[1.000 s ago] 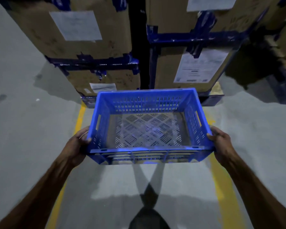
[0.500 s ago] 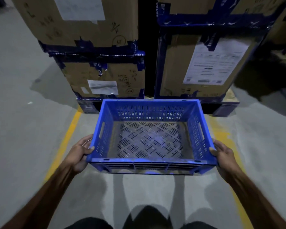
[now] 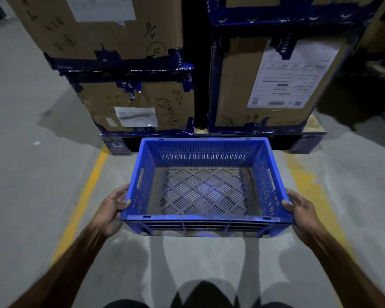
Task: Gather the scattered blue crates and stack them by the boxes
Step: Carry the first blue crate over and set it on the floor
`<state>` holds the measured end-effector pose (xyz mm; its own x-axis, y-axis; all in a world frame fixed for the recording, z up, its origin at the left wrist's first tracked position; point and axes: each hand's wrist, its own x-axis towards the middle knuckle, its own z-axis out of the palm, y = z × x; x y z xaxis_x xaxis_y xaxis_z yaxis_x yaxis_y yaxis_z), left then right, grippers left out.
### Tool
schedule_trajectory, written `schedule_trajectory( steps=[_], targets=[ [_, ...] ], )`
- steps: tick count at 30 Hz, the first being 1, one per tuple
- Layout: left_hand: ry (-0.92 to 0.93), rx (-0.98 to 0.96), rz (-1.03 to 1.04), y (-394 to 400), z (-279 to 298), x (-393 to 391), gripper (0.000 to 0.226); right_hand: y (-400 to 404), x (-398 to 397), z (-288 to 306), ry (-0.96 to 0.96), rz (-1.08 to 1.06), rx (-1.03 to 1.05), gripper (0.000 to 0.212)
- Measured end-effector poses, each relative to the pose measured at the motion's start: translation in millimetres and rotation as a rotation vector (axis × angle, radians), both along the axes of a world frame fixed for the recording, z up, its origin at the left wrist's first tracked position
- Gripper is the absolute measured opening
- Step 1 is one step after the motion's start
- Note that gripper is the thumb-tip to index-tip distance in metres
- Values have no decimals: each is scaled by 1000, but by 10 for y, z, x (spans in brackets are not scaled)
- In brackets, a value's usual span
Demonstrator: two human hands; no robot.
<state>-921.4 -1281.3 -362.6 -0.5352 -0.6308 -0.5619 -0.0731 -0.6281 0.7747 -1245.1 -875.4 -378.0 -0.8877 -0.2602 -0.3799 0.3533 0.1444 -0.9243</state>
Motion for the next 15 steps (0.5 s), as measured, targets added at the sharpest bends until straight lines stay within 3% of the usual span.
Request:
schedule_trajectory(
  steps=[15],
  targets=[
    [-28, -60, -15, -6, -46, 7, 57, -29, 32, 33, 40, 11, 32, 36]
  ],
)
